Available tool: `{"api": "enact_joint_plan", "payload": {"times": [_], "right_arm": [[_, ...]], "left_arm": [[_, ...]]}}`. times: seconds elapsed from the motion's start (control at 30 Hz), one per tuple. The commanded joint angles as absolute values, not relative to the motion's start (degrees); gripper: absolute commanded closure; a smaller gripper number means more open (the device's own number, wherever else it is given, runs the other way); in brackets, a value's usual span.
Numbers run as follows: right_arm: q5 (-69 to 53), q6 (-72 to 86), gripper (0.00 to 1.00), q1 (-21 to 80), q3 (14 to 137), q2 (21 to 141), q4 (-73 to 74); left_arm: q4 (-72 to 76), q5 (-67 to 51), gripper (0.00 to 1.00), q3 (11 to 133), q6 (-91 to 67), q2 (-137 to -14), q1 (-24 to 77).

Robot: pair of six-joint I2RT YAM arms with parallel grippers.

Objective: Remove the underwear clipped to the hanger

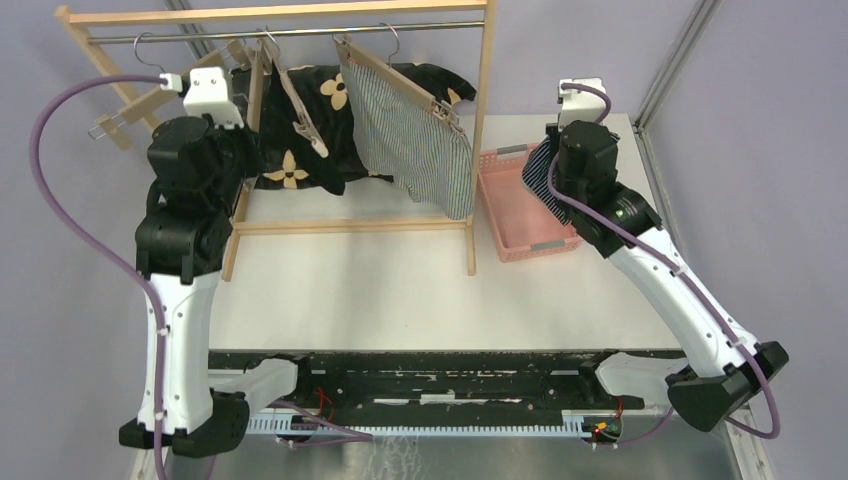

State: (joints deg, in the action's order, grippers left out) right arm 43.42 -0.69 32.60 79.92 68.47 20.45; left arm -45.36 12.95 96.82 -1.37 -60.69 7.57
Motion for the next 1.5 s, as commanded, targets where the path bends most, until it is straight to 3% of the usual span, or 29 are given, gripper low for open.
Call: {"api": "enact_joint_plan", "payload": {"times": [0.0, 0.53, 1.27, 1.3, 1.33, 1.37, 1.4, 1.47], "right_arm": [[33.25, 4.98, 0.99, 25.87, 81.94, 70.83, 22.84], [21.43, 9.65, 0.99, 20.79, 77.11, 80.65, 21.01], [15.09, 12.55, 0.99, 17.53, 75.11, 95.19, 17.8], [14.6, 12.69, 0.93, 17.62, 75.37, 95.69, 18.41], [13.71, 12.74, 0.8, 17.58, 75.79, 95.95, 19.3], [12.71, 12.9, 0.57, 17.6, 75.62, 95.74, 19.78], [12.43, 13.14, 0.48, 17.58, 74.95, 95.02, 19.59], [12.79, 13.26, 0.41, 17.55, 72.75, 92.59, 18.72]], "left_arm": [[-40.87, 12.79, 0.97, 104.15, 1.93, -64.54, 7.38], [-40.74, 15.33, 0.97, 109.42, 2.81, -69.79, 7.34], [-39.61, 19.39, 0.97, 104.64, 3.3, -63.17, 7.37], [-39.45, 19.69, 0.97, 104.83, 3.4, -63.54, 7.38], [-39.15, 19.83, 0.97, 104.94, 3.62, -63.93, 7.26], [-39.01, 20.0, 0.97, 105.23, 3.79, -64.62, 7.29], [-38.9, 20.14, 0.97, 105.53, 3.92, -65.13, 7.36], [-38.13, 20.09, 0.97, 106.1, 4.17, -66.24, 7.33]]}}
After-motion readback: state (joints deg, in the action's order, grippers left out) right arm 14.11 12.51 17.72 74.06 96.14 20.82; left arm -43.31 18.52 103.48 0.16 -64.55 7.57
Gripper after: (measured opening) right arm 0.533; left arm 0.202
